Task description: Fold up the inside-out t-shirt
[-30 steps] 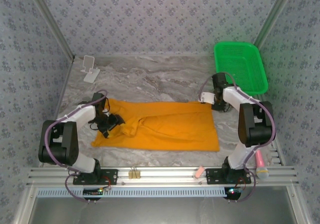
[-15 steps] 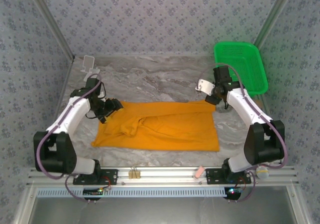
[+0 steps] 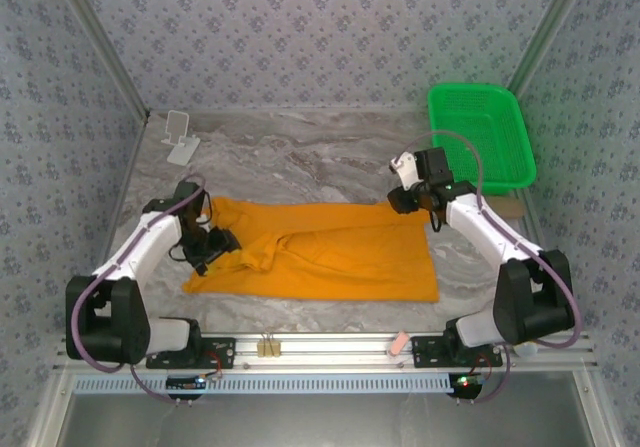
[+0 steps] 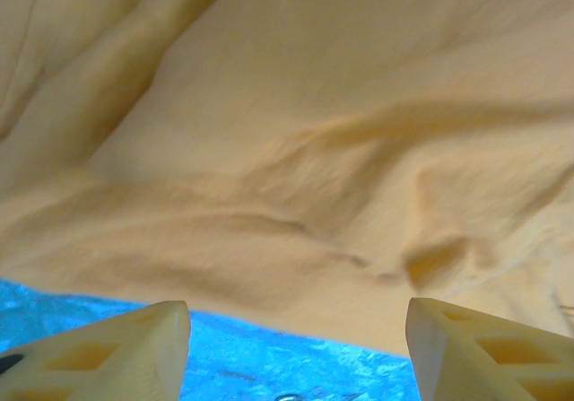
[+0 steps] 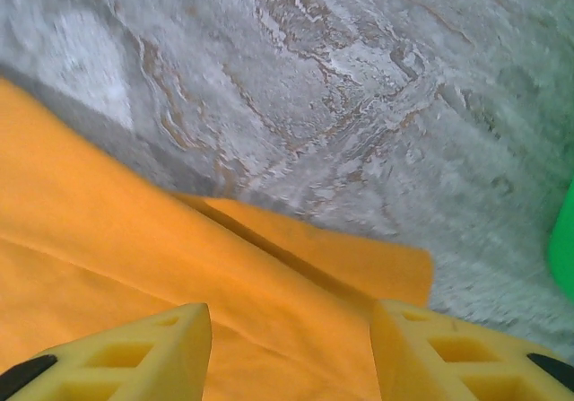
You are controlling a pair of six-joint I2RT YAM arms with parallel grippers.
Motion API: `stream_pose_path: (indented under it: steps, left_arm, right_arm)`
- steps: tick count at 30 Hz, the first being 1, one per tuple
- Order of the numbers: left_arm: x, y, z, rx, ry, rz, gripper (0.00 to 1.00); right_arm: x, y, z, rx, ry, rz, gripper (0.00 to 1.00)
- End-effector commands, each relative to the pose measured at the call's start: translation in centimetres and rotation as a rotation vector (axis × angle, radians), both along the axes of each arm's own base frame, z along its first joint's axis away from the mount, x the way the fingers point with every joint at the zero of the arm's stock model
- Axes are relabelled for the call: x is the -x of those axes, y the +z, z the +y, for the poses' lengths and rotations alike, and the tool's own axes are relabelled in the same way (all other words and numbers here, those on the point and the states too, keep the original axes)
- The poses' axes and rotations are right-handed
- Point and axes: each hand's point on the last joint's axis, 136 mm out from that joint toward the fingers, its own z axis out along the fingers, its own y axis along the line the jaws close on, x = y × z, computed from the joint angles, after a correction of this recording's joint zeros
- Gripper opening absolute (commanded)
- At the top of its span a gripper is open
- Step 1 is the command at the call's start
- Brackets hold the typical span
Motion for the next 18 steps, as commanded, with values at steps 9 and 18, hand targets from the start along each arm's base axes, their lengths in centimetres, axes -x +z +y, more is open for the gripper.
stream_pose_path:
  steps: [9,18]
  left_arm:
    - [-3.1,1.7,-0.7,-0.082,-0.247,-0.068,0.66]
    - [-4.1,-2.7,-1.6,-0.113,-0.375,0.025,0.67]
  right_arm:
    - [14.0,-8.1,-5.2,-0.347,-1.06,0.469,0.5]
    - [12.6,-11.0,-1.8,-0.591,-1.2,0.45,0.4]
